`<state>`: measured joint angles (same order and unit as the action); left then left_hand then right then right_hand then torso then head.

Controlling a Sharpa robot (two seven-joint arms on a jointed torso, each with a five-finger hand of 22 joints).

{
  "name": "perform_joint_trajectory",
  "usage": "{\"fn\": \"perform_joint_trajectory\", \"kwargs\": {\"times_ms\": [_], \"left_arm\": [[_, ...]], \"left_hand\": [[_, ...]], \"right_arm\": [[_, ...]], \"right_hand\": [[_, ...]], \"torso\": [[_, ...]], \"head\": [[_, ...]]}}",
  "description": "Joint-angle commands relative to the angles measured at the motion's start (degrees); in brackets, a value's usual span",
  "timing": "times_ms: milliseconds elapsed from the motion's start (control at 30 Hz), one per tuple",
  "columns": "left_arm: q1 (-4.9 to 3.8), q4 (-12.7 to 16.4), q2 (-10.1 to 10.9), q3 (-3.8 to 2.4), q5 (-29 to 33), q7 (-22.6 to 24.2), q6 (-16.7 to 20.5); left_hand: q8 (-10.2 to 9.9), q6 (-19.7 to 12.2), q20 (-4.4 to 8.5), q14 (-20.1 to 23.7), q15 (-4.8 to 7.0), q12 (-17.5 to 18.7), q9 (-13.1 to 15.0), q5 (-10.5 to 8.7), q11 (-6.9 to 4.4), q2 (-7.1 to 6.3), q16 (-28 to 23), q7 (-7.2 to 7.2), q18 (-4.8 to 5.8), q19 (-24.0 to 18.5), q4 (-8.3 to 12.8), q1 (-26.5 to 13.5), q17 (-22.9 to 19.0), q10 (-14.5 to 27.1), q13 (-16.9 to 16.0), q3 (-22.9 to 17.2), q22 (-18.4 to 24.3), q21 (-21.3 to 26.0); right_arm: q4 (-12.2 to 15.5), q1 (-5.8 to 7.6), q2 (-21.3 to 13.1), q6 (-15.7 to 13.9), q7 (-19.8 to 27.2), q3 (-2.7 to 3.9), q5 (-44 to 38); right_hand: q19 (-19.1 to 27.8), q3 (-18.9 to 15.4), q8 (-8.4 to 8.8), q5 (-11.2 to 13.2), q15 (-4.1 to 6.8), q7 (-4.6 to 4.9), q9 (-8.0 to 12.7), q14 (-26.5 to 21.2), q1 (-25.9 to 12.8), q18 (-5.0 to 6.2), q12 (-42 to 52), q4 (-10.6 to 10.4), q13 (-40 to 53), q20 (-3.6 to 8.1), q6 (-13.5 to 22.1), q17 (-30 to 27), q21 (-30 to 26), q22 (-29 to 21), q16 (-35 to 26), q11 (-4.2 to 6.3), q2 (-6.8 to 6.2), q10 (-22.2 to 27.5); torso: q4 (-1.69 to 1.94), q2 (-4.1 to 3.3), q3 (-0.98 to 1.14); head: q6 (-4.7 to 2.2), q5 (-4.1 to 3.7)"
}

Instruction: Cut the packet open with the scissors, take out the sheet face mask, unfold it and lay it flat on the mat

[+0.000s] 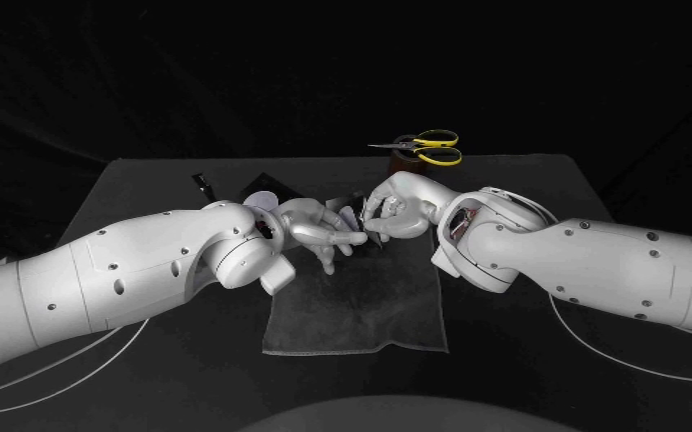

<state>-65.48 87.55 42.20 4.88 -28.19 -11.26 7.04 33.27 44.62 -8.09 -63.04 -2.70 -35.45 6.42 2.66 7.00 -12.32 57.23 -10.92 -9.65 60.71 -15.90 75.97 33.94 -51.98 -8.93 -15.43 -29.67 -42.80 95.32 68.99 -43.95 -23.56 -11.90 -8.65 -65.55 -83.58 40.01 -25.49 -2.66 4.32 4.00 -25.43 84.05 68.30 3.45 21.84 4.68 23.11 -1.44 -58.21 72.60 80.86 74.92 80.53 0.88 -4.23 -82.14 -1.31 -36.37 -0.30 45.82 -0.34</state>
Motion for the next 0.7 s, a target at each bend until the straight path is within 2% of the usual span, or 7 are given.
{"fn": "perform_joint_trajectory", "kwargs": {"times_ms": [33,133,367,433,500,533,700], "left_arm": [[-0.01,0.39,0.50,-0.05,-2.48,1.41,-2.03],[-0.01,0.60,1.37,-0.08,-2.65,1.77,-2.01],[-0.03,0.58,3.62,-0.37,-2.75,2.98,-1.32],[-0.04,0.41,4.20,-0.48,-2.75,3.42,-1.07],[-0.06,0.11,4.63,-0.56,-2.76,3.94,-0.66],[-0.07,-0.06,4.76,-0.59,-2.76,4.20,-0.40],[-0.09,-0.91,4.97,-0.68,-2.06,5.31,0.63]], "left_hand": [[0.57,-0.34,-0.02,0.37,-0.20,-0.66,0.12,0.12,-0.01,0.22,-0.04,0.01,-0.83,-0.30,-0.28,0.52,0.13,0.51,-0.18,0.99,0.05,0.30],[0.61,-0.36,-0.02,0.37,-0.20,-0.77,0.13,0.12,-0.01,0.25,-0.03,0.01,-0.83,-0.30,-0.35,0.52,0.15,0.56,-0.22,1.27,0.05,0.30],[0.82,-0.79,-0.17,1.57,-0.31,-1.49,0.08,0.13,0.07,1.83,-1.10,-0.07,-0.81,-1.07,0.18,3.17,-0.17,1.43,-0.43,1.17,0.37,0.98],[0.78,-0.99,-0.15,1.82,-0.23,-1.50,0.00,0.15,0.03,2.50,-1.63,-0.03,-0.85,-1.20,1.09,5.38,-0.41,1.82,-0.35,-0.19,0.52,1.23],[0.73,-1.08,-0.17,2.21,-0.29,-1.42,-0.06,0.14,0.10,2.61,-2.20,-0.10,-0.83,-1.42,1.28,6.04,-0.67,2.07,-0.25,-0.89,0.67,1.50],[0.69,-1.09,-0.31,3.89,-0.52,-0.89,-0.14,0.19,0.30,2.99,-3.93,-0.24,-0.73,-2.41,1.36,6.82,-1.42,2.91,0.10,-2.12,1.16,2.45],[0.56,-1.11,-0.80,5.24,-0.99,0.22,-0.42,0.15,0.80,2.64,-7.06,-0.59,-0.79,-3.60,1.53,7.81,-3.31,3.79,1.21,-5.81,2.41,4.51]], "right_arm": [[0.14,0.07,-0.14,-0.26,-0.44,0.04,-0.50],[0.43,0.27,-0.54,0.10,-0.71,0.07,-0.55],[1.64,1.43,-2.13,2.02,-2.01,0.12,2.14],[2.02,1.82,-2.58,3.08,-2.55,0.12,4.25],[2.41,2.13,-2.98,4.32,-3.18,0.13,6.83],[2.59,2.25,-3.14,5.00,-3.50,0.13,8.09],[3.84,2.82,-4.00,9.03,-5.40,0.12,13.83]], "right_hand": [[-0.87,0.23,-0.90,-0.14,0.49,-0.58,-1.05,3.06,0.20,-0.66,0.38,0.01,0.08,-0.07,-0.93,-0.03,0.13,4.84,0.25,0.24,0.56,-0.62],[-0.94,0.28,-0.91,-0.14,0.50,-0.58,-1.06,3.08,0.18,-0.69,0.41,0.04,0.13,-0.06,-0.94,0.10,0.23,4.96,0.33,0.24,0.54,-0.66],[-1.03,0.35,-0.95,-0.14,0.51,-0.59,-1.09,3.13,0.14,-0.74,0.45,0.08,0.20,-0.05,-0.97,0.38,0.40,5.15,0.50,0.25,0.52,-0.70],[-1.02,0.40,-0.97,-0.13,0.51,-0.59,-1.11,3.13,0.09,-0.73,0.47,0.09,0.25,-0.04,-0.98,0.35,0.39,5.14,0.50,0.26,0.52,-0.72],[-1.02,0.40,-0.97,-0.13,0.51,-0.59,-1.11,3.13,0.09,-0.73,0.47,0.09,0.25,-0.04,-0.98,0.35,0.39,5.14,0.50,0.26,0.52,-0.72],[-1.02,0.43,-0.98,-0.13,0.51,-0.59,-1.12,3.13,0.06,-0.73,0.48,0.09,0.28,-0.04,-0.99,0.39,0.38,5.13,0.53,0.25,0.53,-0.73],[-0.95,0.47,-0.99,-0.13,0.51,-0.58,-1.14,3.13,-0.04,-0.70,0.49,0.04,0.33,-0.04,-0.98,0.37,0.28,5.03,0.53,0.24,0.56,-0.74]], "torso": [[0.01,-0.01,0.01],[-0.02,0.00,-0.03],[-0.01,0.11,-0.06],[0.00,0.14,-0.09],[0.00,0.14,-0.11],[-0.01,0.13,-0.11],[-0.06,0.11,-0.15]], "head": [[0.00,-0.07],[-0.06,-0.12],[-0.17,-0.28],[-0.21,-0.25],[-0.24,-0.18],[-0.27,-0.14],[-0.48,-0.17]]}}
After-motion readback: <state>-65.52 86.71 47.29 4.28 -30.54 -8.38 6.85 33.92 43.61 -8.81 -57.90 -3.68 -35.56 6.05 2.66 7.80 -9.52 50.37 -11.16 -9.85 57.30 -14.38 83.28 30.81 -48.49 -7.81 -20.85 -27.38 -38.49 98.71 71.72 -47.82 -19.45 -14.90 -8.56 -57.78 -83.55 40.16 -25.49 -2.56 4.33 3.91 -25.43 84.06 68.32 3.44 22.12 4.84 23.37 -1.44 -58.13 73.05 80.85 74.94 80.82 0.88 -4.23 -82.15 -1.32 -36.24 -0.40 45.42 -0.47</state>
